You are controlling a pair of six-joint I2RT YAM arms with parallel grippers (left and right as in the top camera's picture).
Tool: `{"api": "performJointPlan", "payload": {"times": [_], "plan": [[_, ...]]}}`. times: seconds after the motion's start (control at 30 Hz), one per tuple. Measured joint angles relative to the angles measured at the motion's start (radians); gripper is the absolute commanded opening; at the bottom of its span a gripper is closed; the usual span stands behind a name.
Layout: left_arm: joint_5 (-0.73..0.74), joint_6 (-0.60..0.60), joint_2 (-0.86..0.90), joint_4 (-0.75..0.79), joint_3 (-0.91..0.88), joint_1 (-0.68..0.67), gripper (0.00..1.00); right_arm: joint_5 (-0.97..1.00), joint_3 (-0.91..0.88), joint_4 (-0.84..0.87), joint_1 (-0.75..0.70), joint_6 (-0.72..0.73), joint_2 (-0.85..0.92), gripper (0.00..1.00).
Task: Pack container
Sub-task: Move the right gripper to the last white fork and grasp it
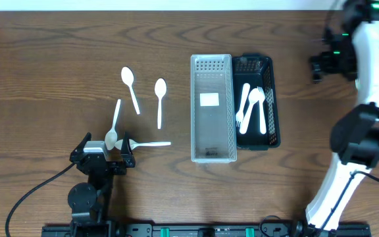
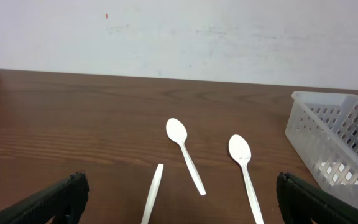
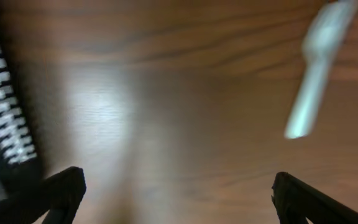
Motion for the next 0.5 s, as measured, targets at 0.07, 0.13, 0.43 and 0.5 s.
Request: {"api": "performJointPlan", "payload": {"times": [0.07, 0.13, 0.43, 0.5], "plan": [[0.000, 0.000, 0.000, 0.000, 0.000, 0.000, 0.98, -0.002, 0.000, 0.052, -0.058, -0.063, 0.000, 0.99], [0.000, 0.000, 0.000, 0.000, 0.000, 0.000, 0.98, -0.005, 0.000, 0.092, -0.108, -0.126, 0.000, 0.99], [0.000, 0.000, 0.000, 0.000, 0.000, 0.000, 0.98, -0.024, -0.012, 0.185, -0.252, -0.274, 0.003, 0.99], [0.000, 0.000, 0.000, 0.000, 0.000, 0.000, 0.98, -0.038, -0.012, 0.202, -0.276, -0.286, 0.014, 0.99]]}}
